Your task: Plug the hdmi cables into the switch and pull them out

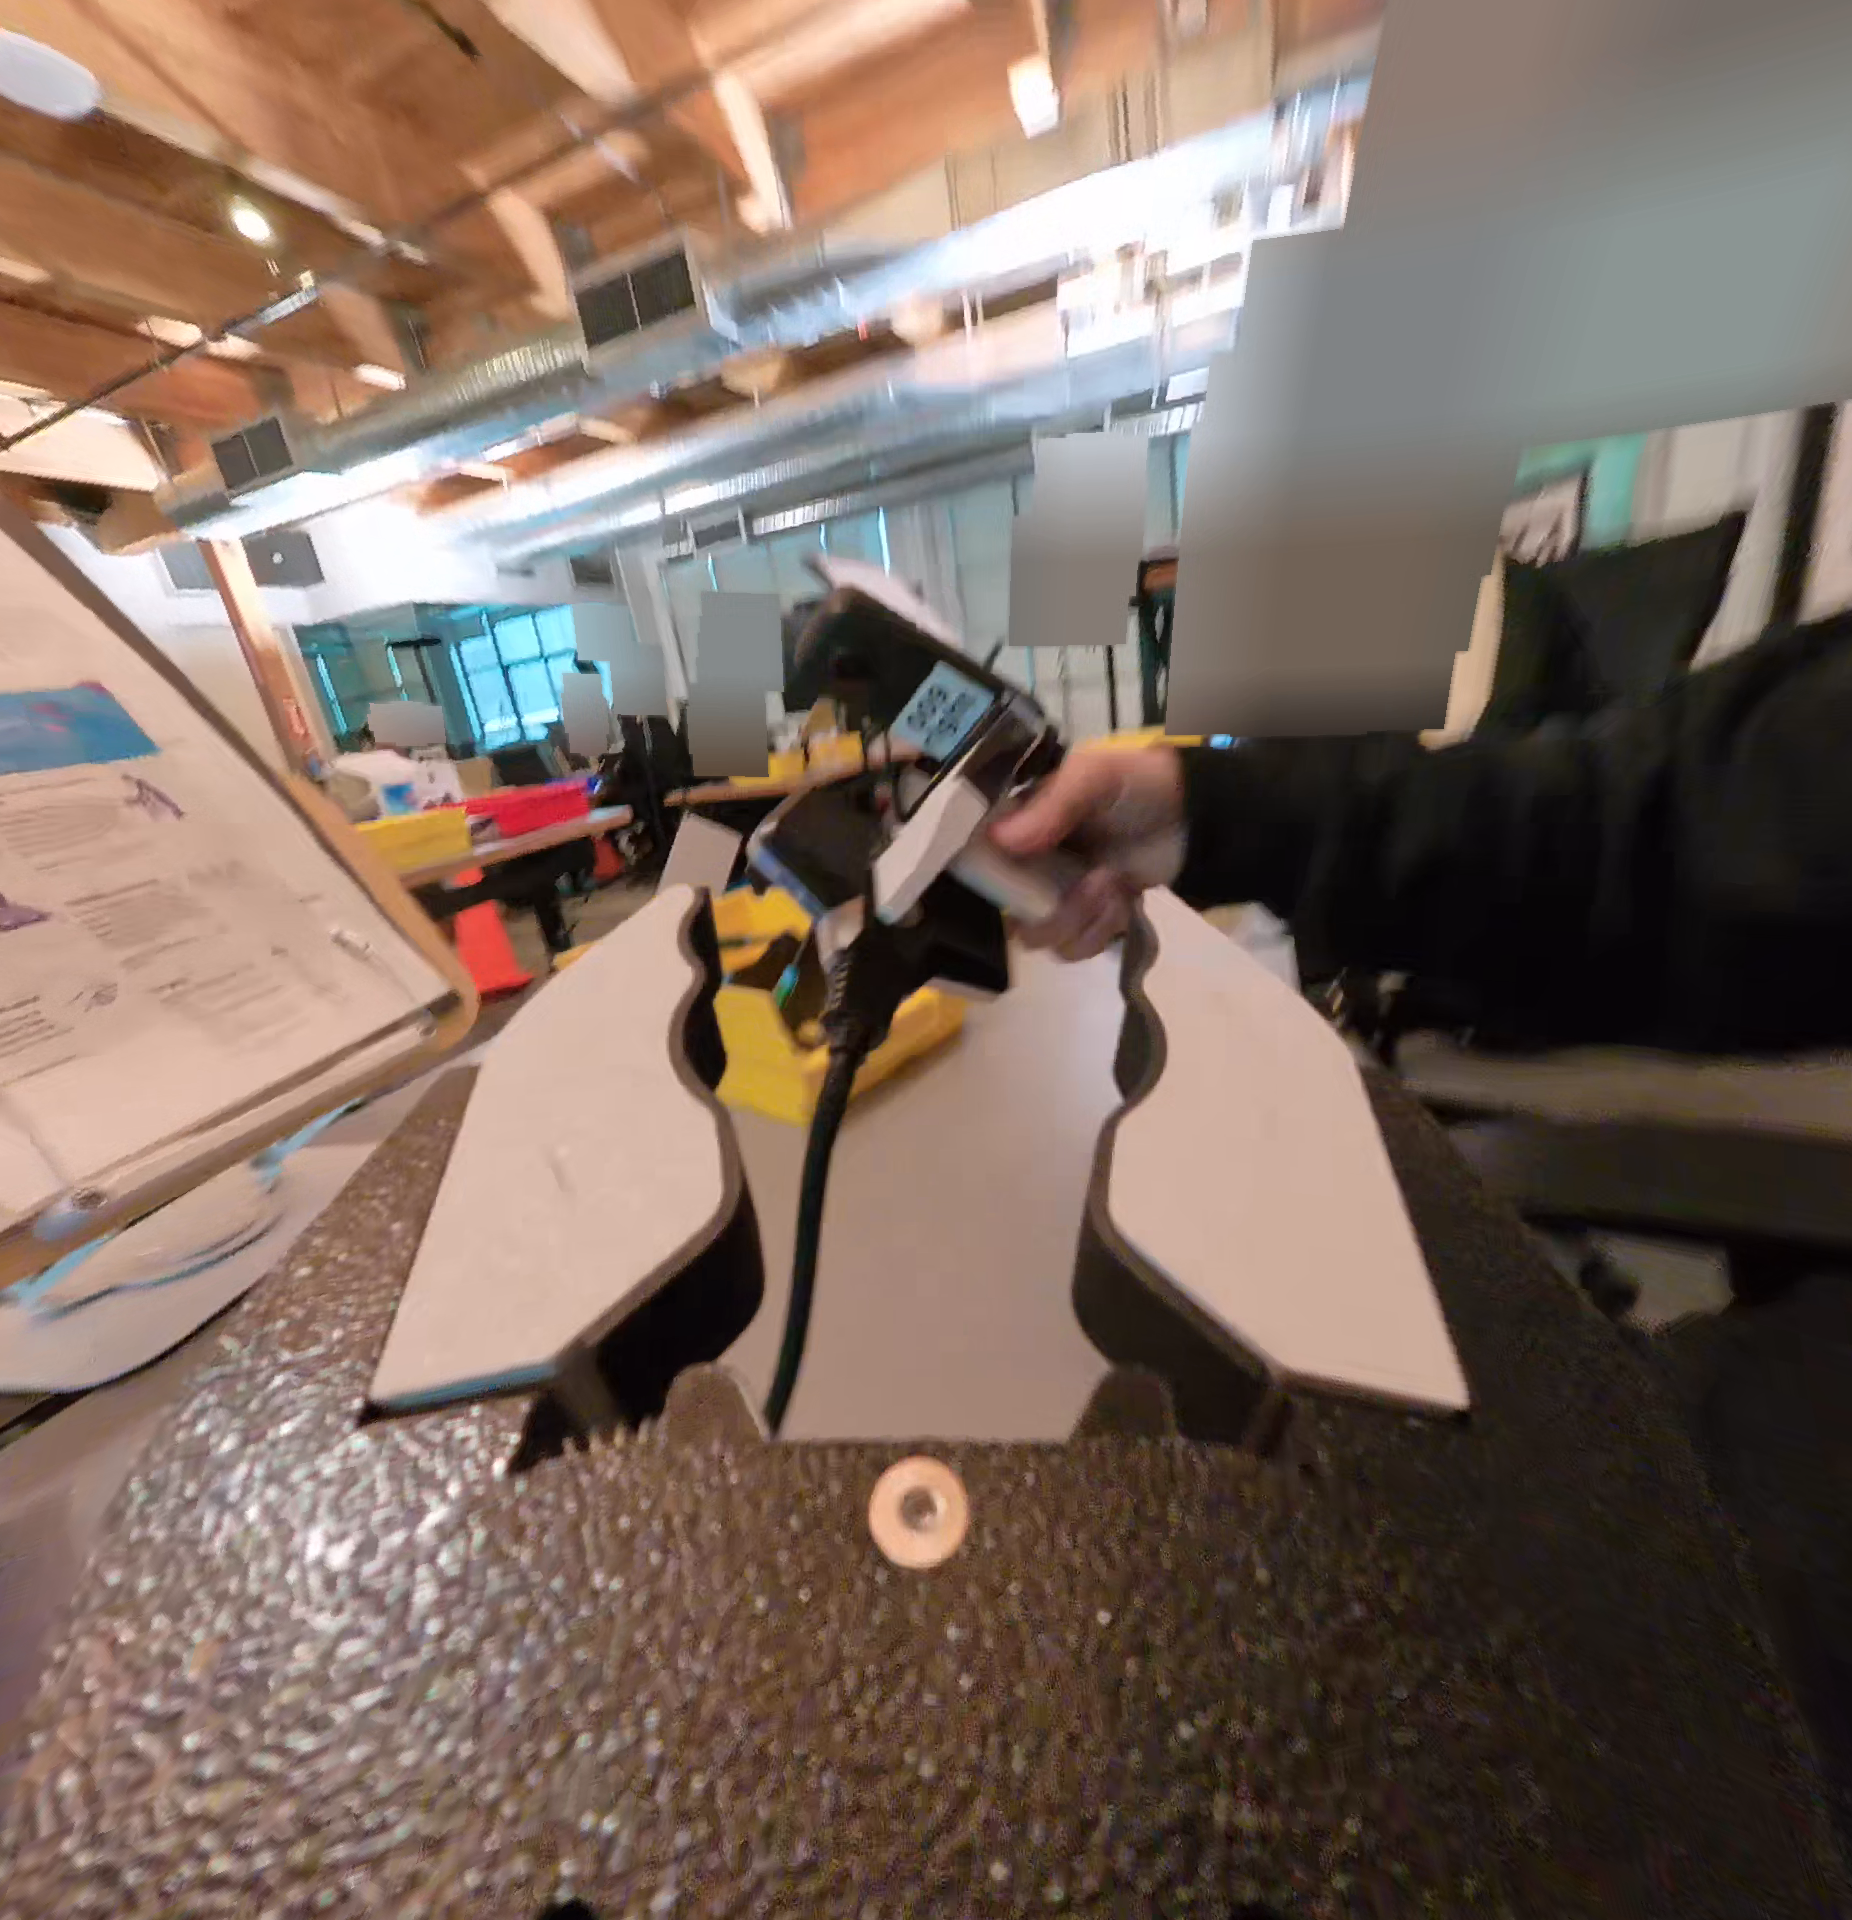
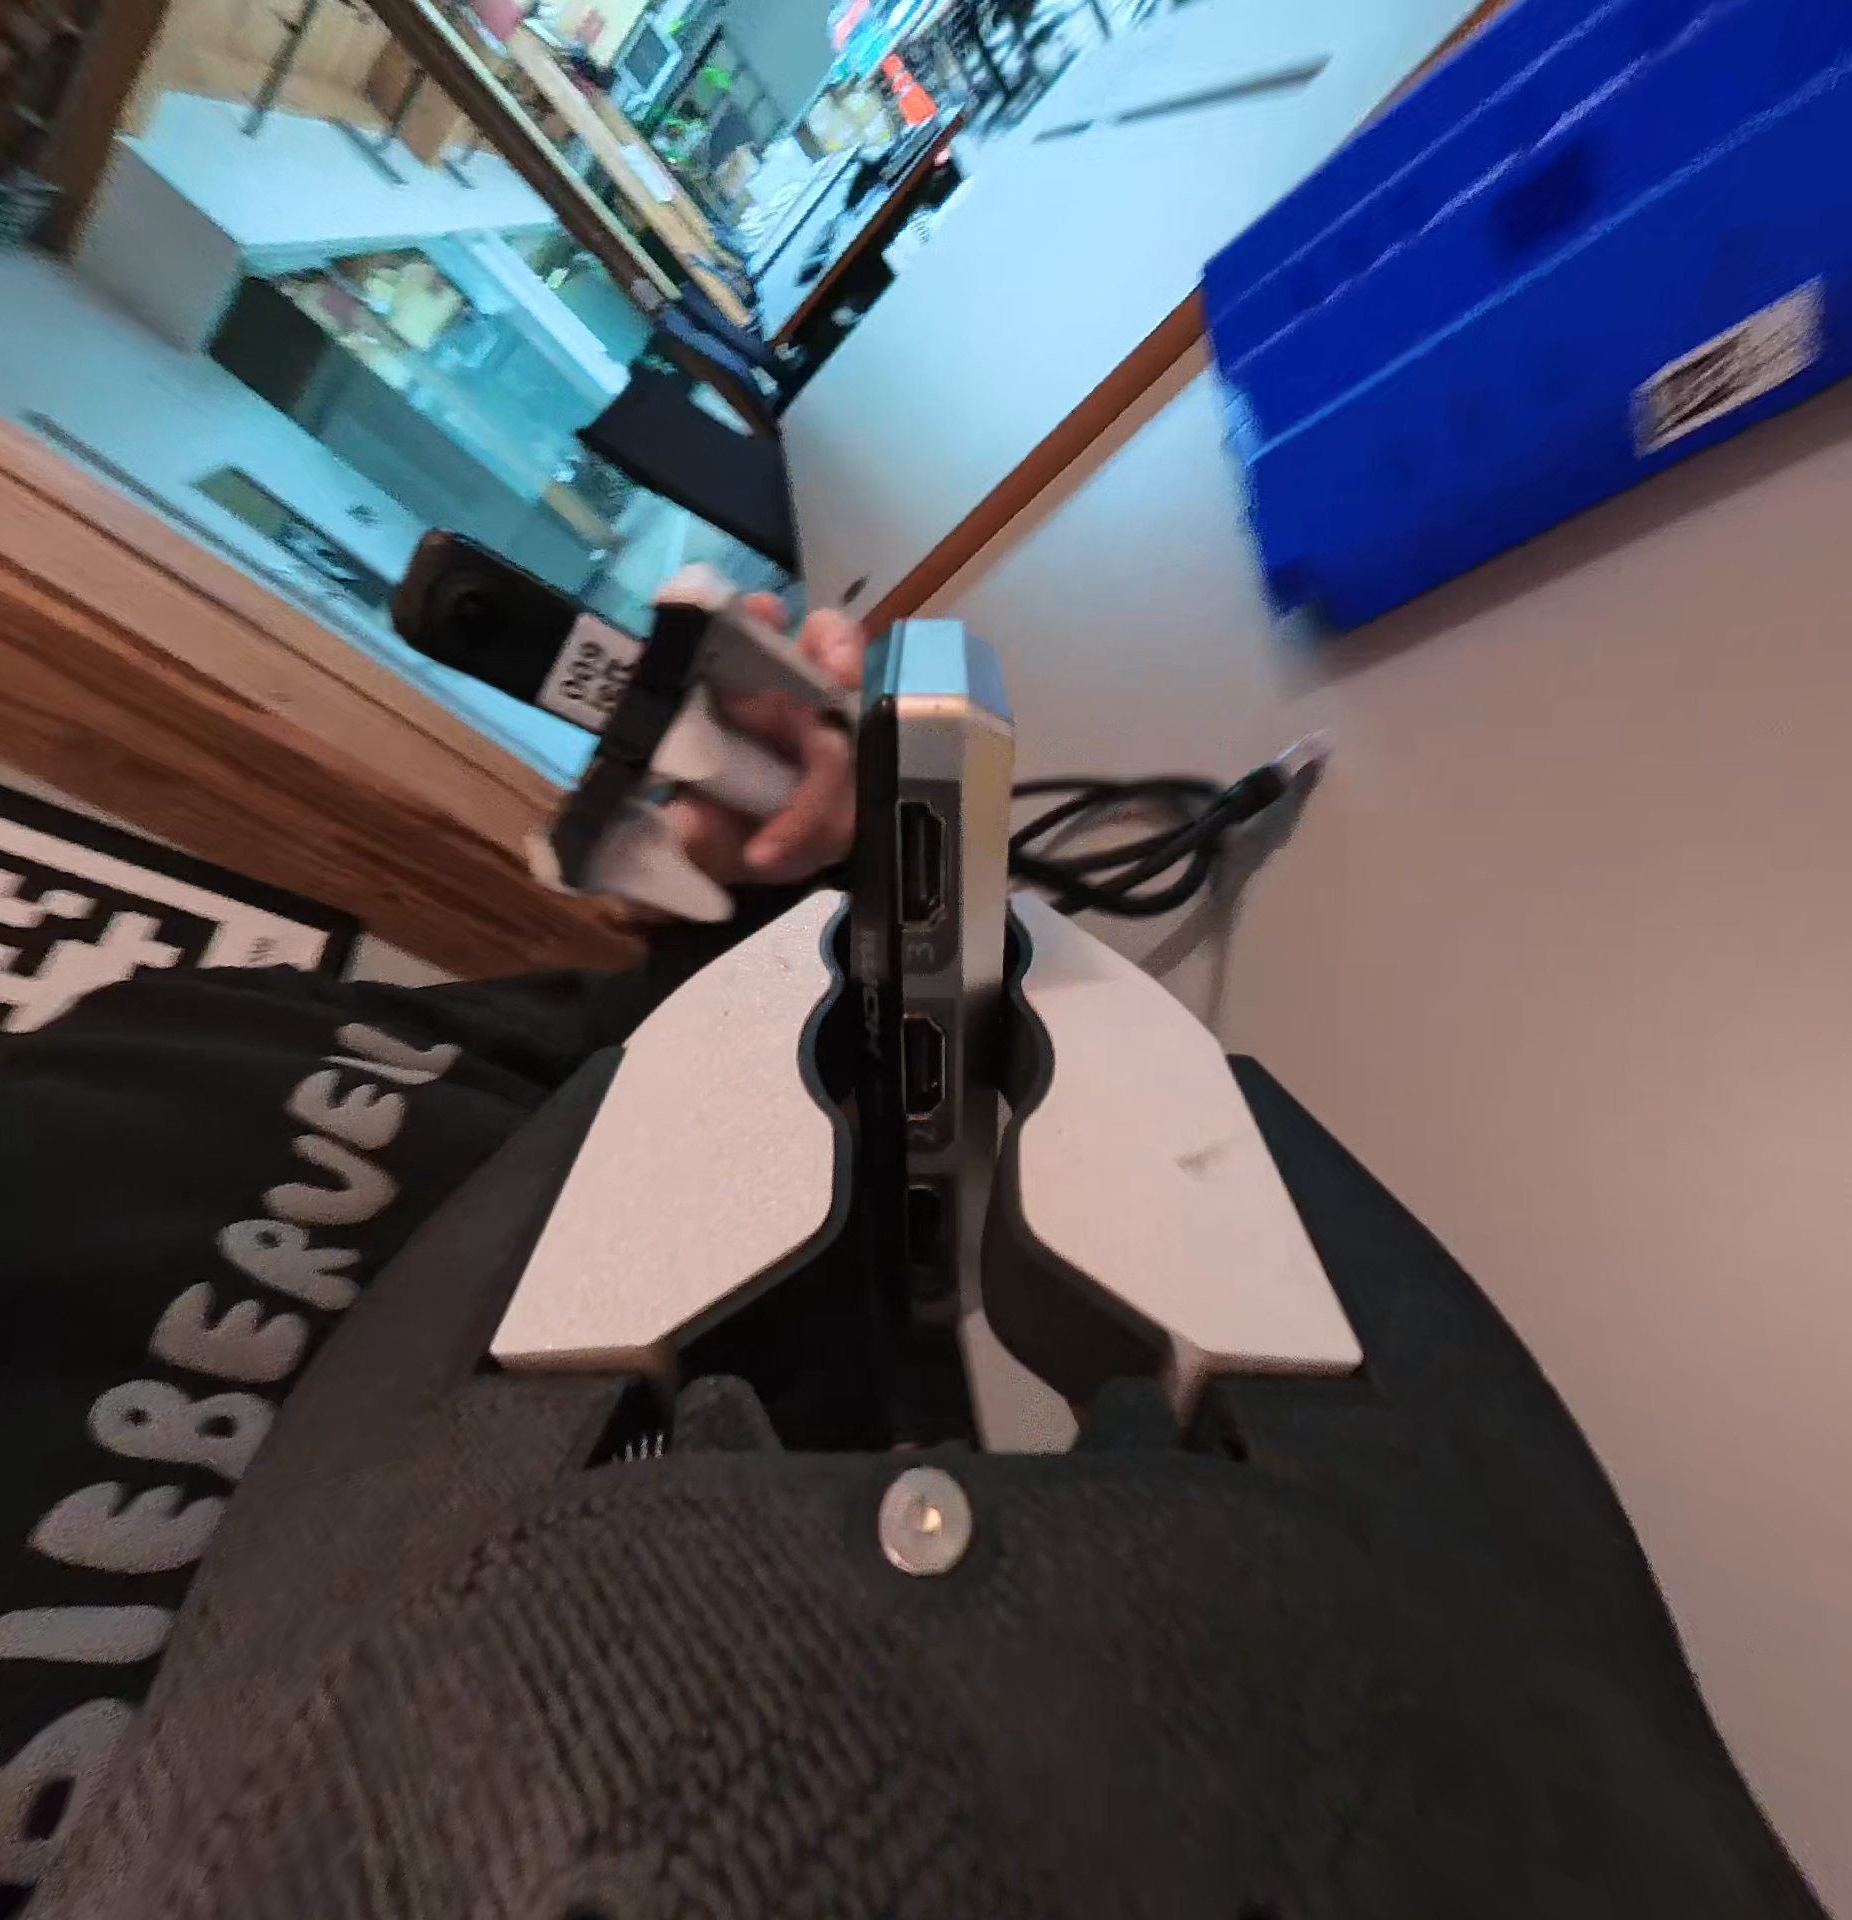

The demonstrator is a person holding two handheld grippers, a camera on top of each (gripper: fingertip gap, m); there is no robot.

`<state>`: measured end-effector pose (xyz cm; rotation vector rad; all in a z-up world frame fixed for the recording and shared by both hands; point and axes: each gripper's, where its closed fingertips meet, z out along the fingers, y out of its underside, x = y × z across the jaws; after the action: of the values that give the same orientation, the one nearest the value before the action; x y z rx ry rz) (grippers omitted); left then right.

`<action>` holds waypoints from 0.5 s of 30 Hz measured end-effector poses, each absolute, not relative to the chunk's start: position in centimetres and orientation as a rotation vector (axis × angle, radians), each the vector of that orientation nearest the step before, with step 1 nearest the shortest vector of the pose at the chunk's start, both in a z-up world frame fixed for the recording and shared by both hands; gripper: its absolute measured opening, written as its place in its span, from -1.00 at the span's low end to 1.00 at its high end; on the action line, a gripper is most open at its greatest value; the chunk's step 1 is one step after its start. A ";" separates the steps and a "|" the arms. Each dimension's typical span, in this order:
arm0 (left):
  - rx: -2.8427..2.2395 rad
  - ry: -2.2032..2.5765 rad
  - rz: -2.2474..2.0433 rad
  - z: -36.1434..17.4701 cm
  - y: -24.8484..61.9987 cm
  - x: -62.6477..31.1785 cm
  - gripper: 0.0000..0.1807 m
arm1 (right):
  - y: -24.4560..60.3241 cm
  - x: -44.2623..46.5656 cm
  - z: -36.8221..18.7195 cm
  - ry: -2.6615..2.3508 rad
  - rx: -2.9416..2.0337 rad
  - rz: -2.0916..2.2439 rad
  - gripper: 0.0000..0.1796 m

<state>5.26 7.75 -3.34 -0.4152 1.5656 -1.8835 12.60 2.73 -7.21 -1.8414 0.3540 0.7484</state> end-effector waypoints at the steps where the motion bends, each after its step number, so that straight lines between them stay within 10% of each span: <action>1: -0.423 1.519 -1.951 -1.9 8.2 4.4 -0.19 | 2.1 14.3 -6.2 0.350 -1.845 0.653 -0.72; 15: -0.642 1.516 -2.080 -6.2 10.7 7.8 -0.26 | -7.6 31.1 15.6 0.394 -1.736 -0.152 -0.72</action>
<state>7.79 10.68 -6.24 -0.6420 1.5163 -2.0799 31.15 -7.61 15.62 -1.7356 0.3940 -0.1516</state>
